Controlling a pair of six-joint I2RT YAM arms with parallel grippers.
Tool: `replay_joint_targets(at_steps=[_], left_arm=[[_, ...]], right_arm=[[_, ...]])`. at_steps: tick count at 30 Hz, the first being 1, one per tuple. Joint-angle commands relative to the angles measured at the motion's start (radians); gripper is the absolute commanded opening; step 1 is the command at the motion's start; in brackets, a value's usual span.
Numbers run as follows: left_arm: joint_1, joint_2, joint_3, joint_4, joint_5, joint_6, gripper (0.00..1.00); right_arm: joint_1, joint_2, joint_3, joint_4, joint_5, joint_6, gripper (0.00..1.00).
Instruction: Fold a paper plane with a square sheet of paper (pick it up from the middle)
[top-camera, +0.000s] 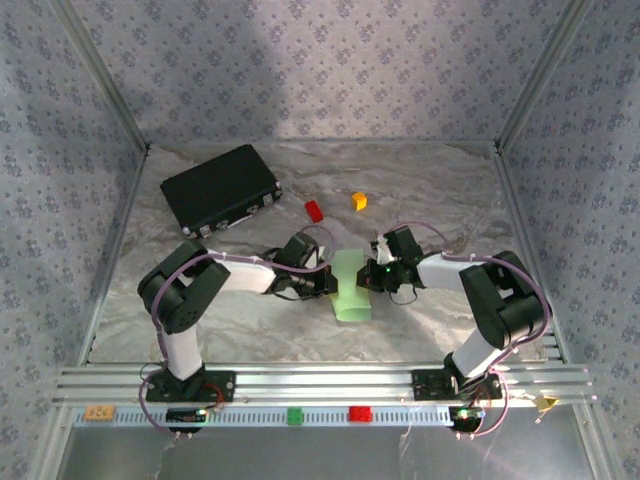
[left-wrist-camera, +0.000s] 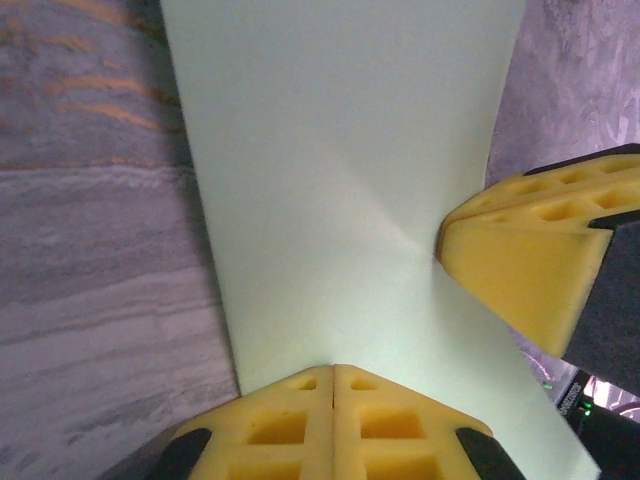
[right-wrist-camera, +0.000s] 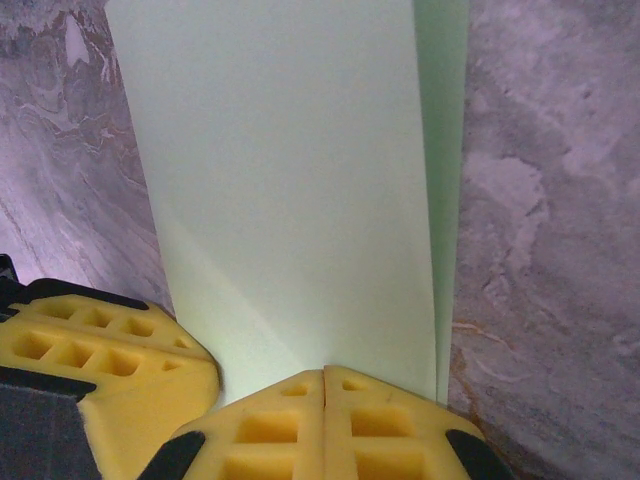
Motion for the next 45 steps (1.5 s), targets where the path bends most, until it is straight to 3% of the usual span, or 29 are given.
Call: replay_joint_targets(at_steps=[1,4,15,26,38,45], left_arm=[[-0.005,-0.063,0.021,-0.111,-0.052,0.027,0.00],[-0.011,-0.096,0.047,-0.139,-0.035,0.013,0.00],[-0.034,-0.064,-0.001,0.003,0.067,-0.081,0.00],[-0.040,-0.013,-0.086,-0.024,0.018,-0.037,0.00],[-0.060,-0.146,0.000,-0.131,-0.009,-0.039,0.00],[-0.084,-0.103,-0.015,-0.030,0.032,-0.104,0.00]], right_arm=[[-0.009,0.022,-0.047,-0.125,0.112,0.003,0.00],[-0.009,0.022,-0.047,-0.123,0.113,0.003,0.00],[-0.011,0.026,-0.051,-0.121,0.112,0.004,0.00],[-0.012,0.028,-0.051,-0.122,0.115,0.003,0.00],[-0.014,0.029,-0.051,-0.124,0.120,0.003,0.00],[-0.014,0.025,-0.052,-0.125,0.120,0.002,0.00]])
